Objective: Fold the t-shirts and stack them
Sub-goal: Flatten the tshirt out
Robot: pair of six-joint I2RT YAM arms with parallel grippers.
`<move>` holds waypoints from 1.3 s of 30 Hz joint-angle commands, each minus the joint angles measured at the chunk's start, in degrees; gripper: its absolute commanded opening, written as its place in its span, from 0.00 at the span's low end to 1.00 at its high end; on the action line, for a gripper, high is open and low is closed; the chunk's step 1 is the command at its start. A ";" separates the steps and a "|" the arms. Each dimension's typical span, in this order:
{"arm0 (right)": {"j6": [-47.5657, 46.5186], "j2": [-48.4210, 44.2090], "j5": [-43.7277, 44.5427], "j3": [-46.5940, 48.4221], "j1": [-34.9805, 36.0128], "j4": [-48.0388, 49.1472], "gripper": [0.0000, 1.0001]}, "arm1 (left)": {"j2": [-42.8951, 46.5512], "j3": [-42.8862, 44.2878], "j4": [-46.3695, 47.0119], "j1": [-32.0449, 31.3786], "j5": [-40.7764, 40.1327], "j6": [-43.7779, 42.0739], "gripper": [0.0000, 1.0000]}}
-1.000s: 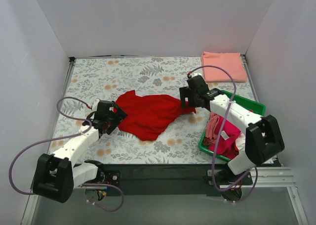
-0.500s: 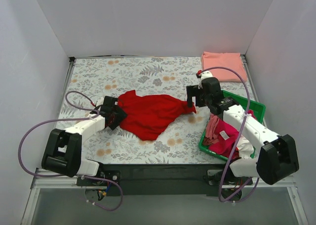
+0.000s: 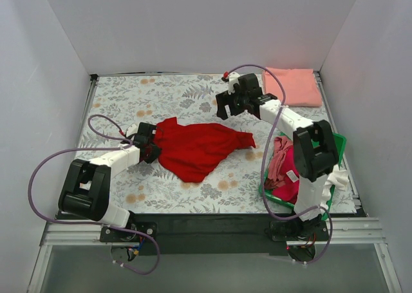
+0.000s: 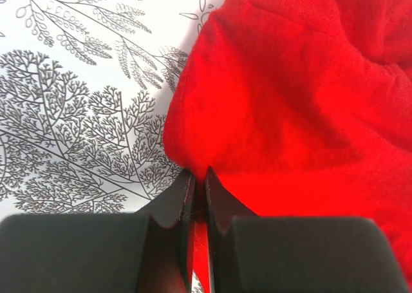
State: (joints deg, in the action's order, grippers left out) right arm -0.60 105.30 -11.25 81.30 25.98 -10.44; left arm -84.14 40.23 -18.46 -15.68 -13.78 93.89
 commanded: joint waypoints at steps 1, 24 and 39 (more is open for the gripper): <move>-3.26 8.05 -1.69 7.88 0.21 -3.52 0.88 | 0.99 0.73 -2.90 -0.05 -4.14 -0.37 0.00; -0.72 4.49 -4.58 -2.64 2.23 -4.07 0.01 | 1.50 5.91 -5.53 -0.05 -5.91 -1.69 0.00; -0.72 -38.83 6.94 -11.51 4.96 4.72 0.01 | 34.64 17.07 -0.62 -0.40 1.48 -7.31 0.00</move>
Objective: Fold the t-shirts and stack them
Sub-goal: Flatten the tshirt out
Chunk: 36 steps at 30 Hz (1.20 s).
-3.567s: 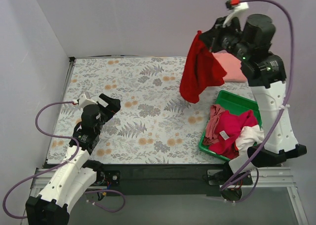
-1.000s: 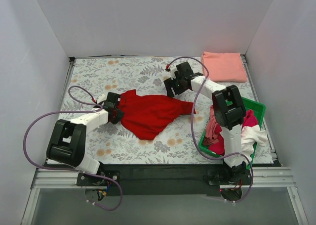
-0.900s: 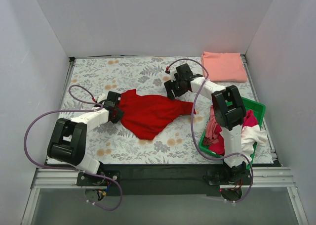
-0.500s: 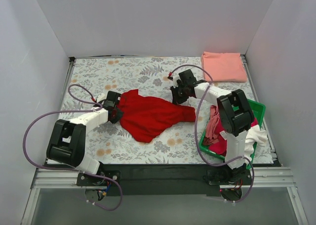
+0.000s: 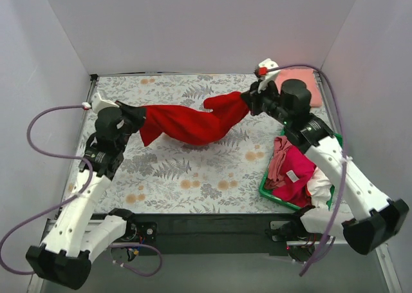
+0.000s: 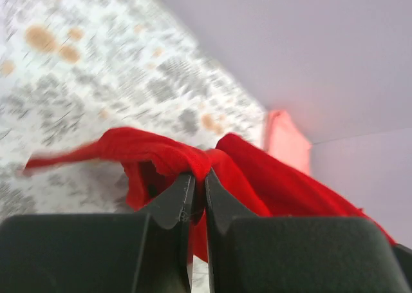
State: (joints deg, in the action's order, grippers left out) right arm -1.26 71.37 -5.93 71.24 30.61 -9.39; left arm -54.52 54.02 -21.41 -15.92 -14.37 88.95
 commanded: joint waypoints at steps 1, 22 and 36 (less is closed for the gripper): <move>-0.32 -8.23 2.06 -1.54 0.24 3.59 0.01 | 6.61 5.03 2.60 -0.16 1.63 -2.72 0.00; 6.27 -34.11 11.92 -0.23 0.33 -4.76 0.01 | 22.61 23.50 -10.15 -0.16 -18.59 -2.64 0.00; 11.63 -34.64 5.75 -2.42 0.41 -6.52 0.01 | 19.12 22.71 -9.79 -0.16 -24.20 -1.50 0.00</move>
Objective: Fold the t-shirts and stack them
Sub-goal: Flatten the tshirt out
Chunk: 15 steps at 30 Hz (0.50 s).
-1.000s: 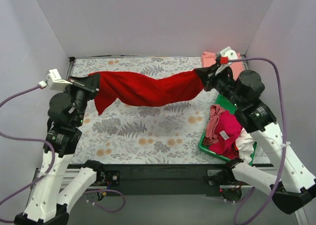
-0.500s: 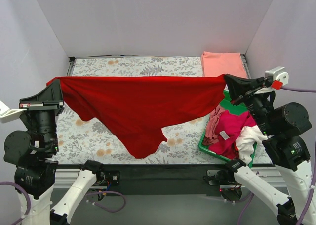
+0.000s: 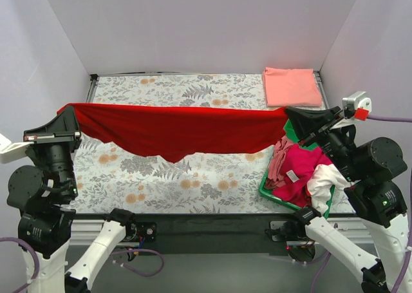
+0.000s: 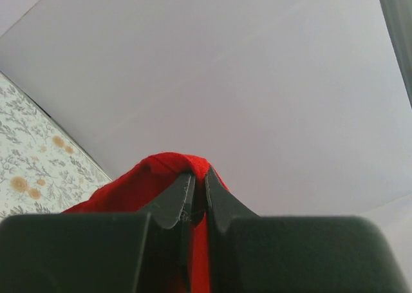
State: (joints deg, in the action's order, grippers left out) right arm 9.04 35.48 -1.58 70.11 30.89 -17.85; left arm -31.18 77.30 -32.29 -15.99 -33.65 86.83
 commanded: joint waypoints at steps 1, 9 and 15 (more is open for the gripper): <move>1.25 2.21 1.41 -1.29 0.04 2.03 0.01 | -5.46 -0.83 1.09 -0.10 -5.89 0.89 0.00; 1.42 20.39 13.14 -1.82 -0.04 2.29 0.01 | -23.90 -5.57 3.99 0.78 -16.97 -0.07 0.00; 2.13 48.32 2.60 5.37 -7.86 3.60 0.14 | -49.12 -2.25 8.47 11.67 -6.00 -0.78 0.10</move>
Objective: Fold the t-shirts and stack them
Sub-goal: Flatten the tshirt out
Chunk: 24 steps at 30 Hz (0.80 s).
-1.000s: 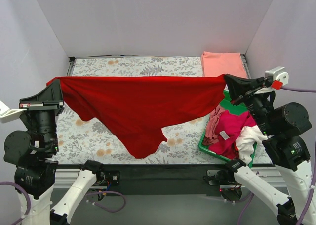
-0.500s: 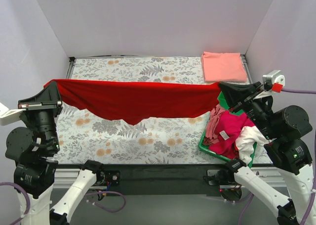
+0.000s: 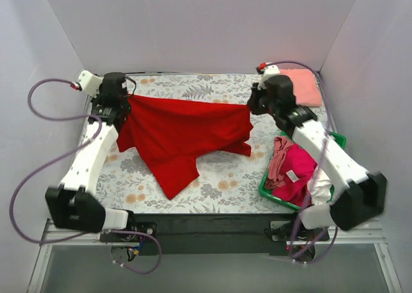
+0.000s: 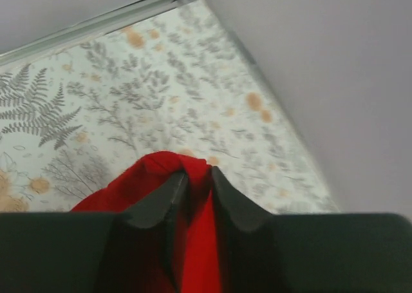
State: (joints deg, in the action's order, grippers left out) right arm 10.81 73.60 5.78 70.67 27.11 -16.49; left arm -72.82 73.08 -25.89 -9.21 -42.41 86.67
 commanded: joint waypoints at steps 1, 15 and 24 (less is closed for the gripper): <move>-0.43 14.42 -7.16 7.17 -4.96 2.25 0.28 | -12.13 5.98 2.07 6.73 4.08 -1.93 0.21; 2.37 2.29 -13.08 -12.18 -7.43 8.22 0.98 | -14.60 -1.42 -3.92 3.69 30.29 1.04 0.96; 7.91 -19.27 -15.89 -33.23 -7.51 17.63 0.98 | 3.02 -29.13 -10.75 -22.58 28.88 15.17 0.96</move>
State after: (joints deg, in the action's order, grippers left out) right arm 16.64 57.60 -9.13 39.18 19.62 -5.37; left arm -71.57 48.75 -31.68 -28.08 -14.33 94.37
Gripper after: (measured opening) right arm 0.983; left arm 0.961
